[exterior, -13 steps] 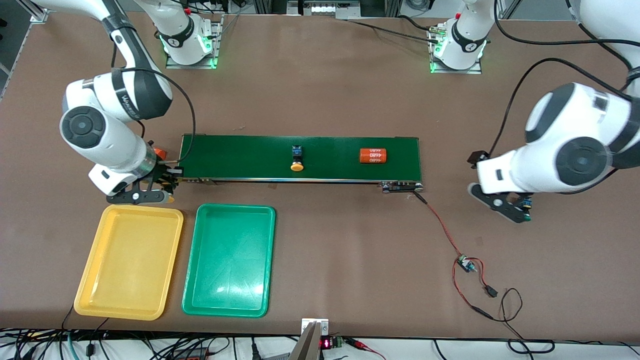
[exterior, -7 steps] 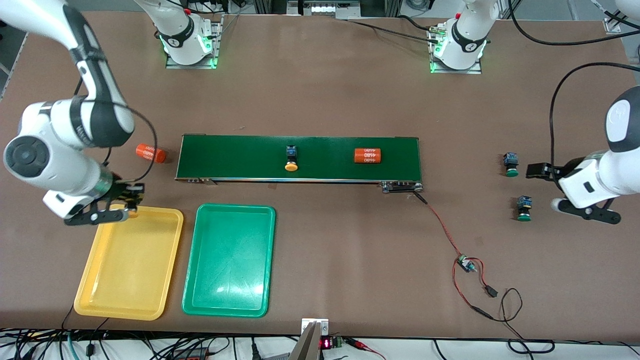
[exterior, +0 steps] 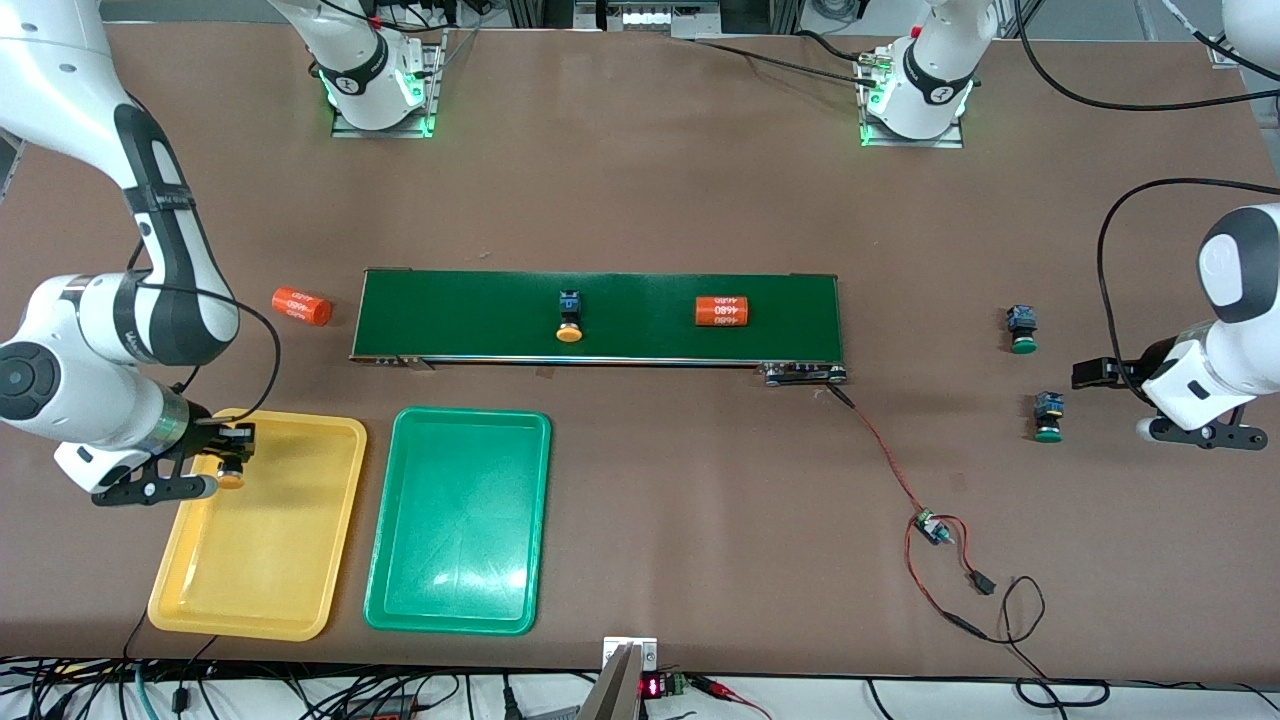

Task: Sort buttons by color to trays
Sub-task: 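Carry the yellow button while the left gripper lifts a green button, then release the yellow button into the yellow tray with the right gripper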

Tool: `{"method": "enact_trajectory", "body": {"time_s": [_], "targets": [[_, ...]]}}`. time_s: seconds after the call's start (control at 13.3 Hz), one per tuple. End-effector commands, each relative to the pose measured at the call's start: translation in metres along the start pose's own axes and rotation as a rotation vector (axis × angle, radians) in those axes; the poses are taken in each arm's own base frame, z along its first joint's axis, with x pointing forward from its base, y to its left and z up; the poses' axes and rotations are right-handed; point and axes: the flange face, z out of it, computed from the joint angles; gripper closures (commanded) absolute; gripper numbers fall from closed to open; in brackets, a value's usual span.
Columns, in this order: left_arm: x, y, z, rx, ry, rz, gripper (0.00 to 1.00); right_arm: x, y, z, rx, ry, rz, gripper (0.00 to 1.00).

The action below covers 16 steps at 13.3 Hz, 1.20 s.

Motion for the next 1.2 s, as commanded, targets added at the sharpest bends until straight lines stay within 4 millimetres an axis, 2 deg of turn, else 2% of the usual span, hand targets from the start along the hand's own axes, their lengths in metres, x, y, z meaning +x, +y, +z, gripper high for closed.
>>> {"method": "enact_trajectory", "body": {"time_s": [0.0, 0.15, 0.23, 0.3, 0.45, 0.53, 0.68, 0.75, 0.9, 0.98, 1.05, 1.13], "targets": [[-0.021, 0.009, 0.051, -0.024, -0.028, -0.004, 0.0, 0.007, 0.018, 0.022, -0.003, 0.029, -0.02, 0.9], [-0.018, 0.018, 0.091, -0.026, -0.029, 0.012, 0.0, 0.004, 0.026, 0.041, 0.005, 0.02, -0.011, 0.87], [-0.02, 0.003, 0.113, -0.027, -0.039, -0.009, 0.0, 0.005, 0.026, 0.045, 0.005, 0.038, -0.013, 0.8], [-0.018, -0.004, 0.122, -0.018, -0.021, -0.005, 0.0, 0.006, 0.025, 0.046, 0.005, 0.056, -0.013, 0.73], [-0.014, -0.018, 0.13, 0.006, 0.036, 0.063, 0.0, 0.006, 0.026, 0.049, 0.006, 0.057, -0.012, 0.32], [-0.013, -0.019, 0.136, 0.009, 0.048, 0.079, 0.0, 0.006, 0.026, 0.05, 0.007, 0.057, -0.01, 0.18], [-0.008, -0.017, 0.136, 0.019, 0.088, 0.084, 0.0, 0.005, 0.023, 0.049, 0.008, 0.054, -0.01, 0.11], [-0.006, -0.019, 0.141, 0.022, 0.108, 0.081, 0.03, 0.005, 0.02, 0.045, 0.012, 0.048, -0.007, 0.11], [-0.005, -0.025, 0.158, 0.026, 0.12, 0.07, 0.1, -0.005, 0.002, 0.024, 0.016, -0.005, -0.009, 0.11], [-0.004, -0.025, 0.163, 0.025, 0.125, 0.071, 0.12, -0.009, -0.016, 0.008, 0.01, -0.035, 0.005, 0.09], [-0.004, -0.024, 0.166, 0.025, 0.127, 0.073, 0.22, -0.014, -0.037, -0.01, 0.0, -0.074, 0.025, 0.08], [-0.004, -0.024, 0.165, 0.024, 0.124, 0.076, 0.4, -0.021, -0.055, -0.024, -0.007, -0.105, 0.029, 0.08]]}}
